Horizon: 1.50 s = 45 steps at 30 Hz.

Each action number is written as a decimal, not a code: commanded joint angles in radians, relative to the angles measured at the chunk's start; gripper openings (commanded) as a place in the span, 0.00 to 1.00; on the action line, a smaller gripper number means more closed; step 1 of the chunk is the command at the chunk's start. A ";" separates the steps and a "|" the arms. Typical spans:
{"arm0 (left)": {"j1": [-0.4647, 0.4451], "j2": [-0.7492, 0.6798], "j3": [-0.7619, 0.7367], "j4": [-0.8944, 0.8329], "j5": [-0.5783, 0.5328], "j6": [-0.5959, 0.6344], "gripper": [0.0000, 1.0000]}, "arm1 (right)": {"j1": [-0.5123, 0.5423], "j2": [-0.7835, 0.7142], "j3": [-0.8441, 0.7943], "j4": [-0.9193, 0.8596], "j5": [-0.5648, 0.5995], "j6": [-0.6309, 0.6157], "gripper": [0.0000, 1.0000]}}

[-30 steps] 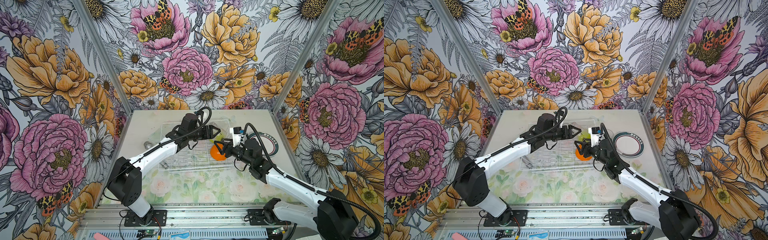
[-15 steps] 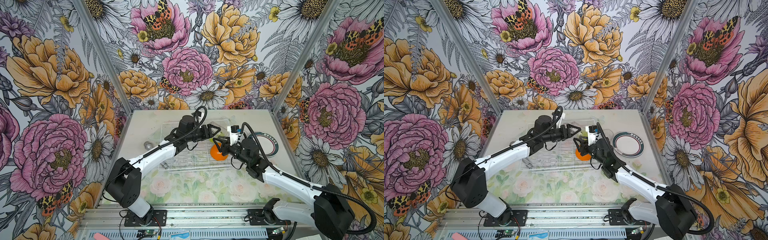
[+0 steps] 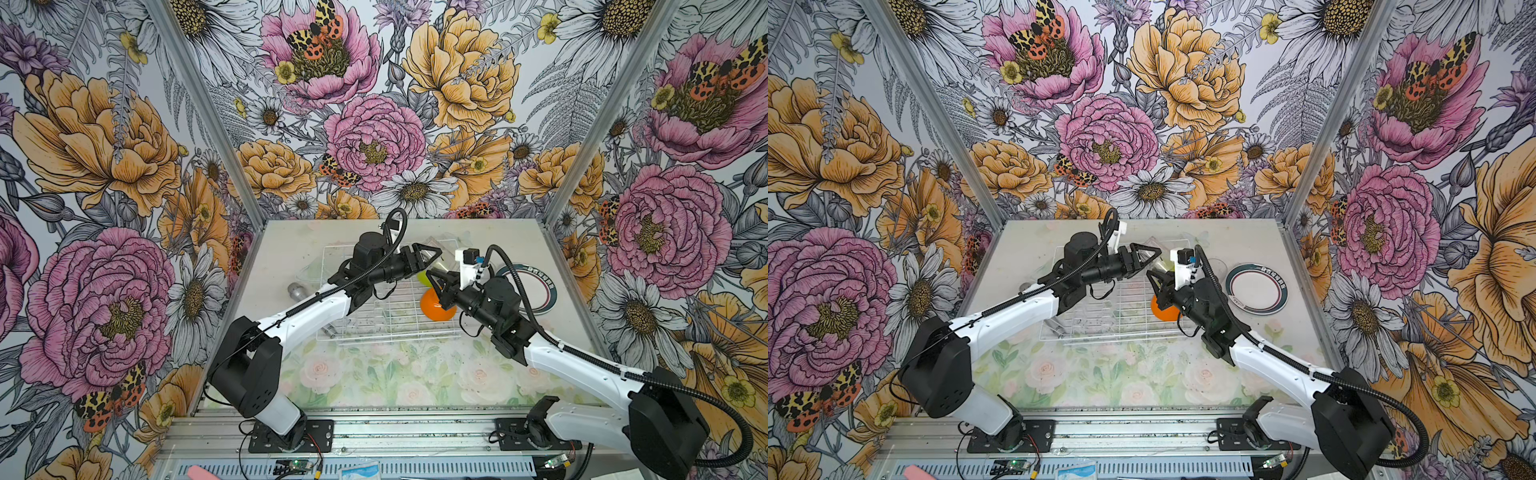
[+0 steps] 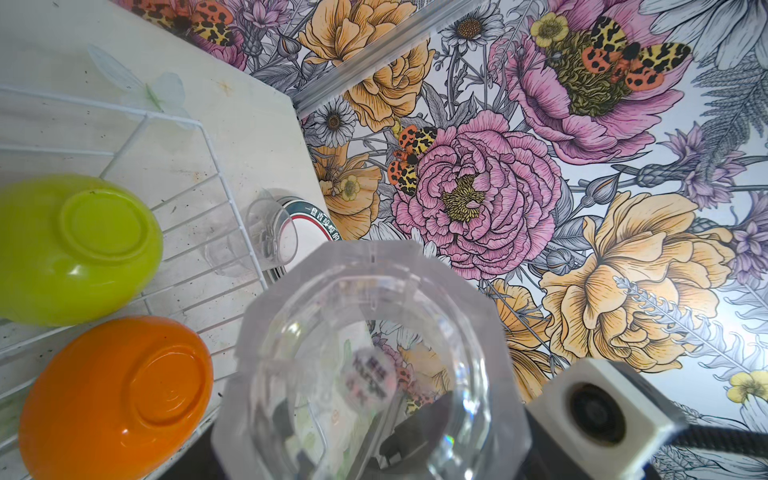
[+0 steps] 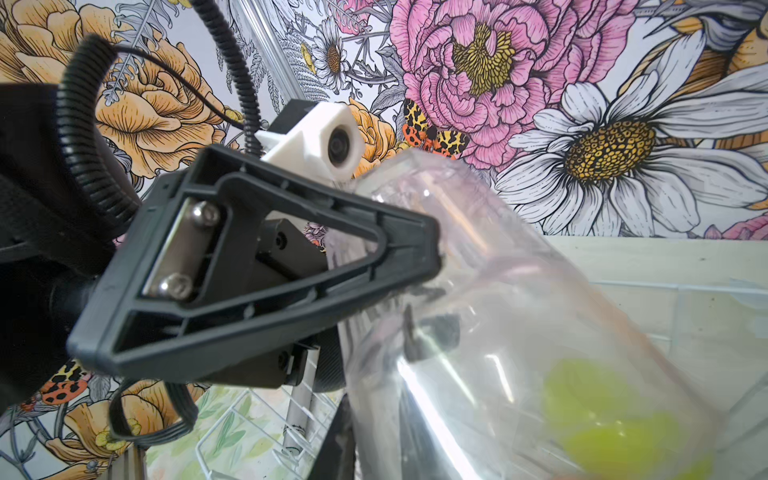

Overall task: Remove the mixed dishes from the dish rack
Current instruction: 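Close the right gripper on the clear glass while the left gripper releases it, then carry the clear glass with the right gripper toward the glass beside the plate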

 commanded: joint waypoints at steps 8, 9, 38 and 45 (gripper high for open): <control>-0.023 -0.007 -0.069 0.068 0.025 -0.004 0.61 | -0.006 -0.040 -0.002 0.078 0.174 0.025 0.00; -0.017 -0.006 -0.078 0.099 0.028 -0.016 0.61 | -0.009 -0.041 -0.002 0.072 0.187 0.029 0.00; 0.049 -0.201 -0.209 -0.057 -0.156 0.211 0.99 | -0.084 -0.371 0.008 -0.681 0.662 0.245 0.00; 0.017 -0.243 -0.196 -0.138 -0.199 0.277 0.99 | -0.180 -0.288 0.046 -0.817 0.543 0.286 0.00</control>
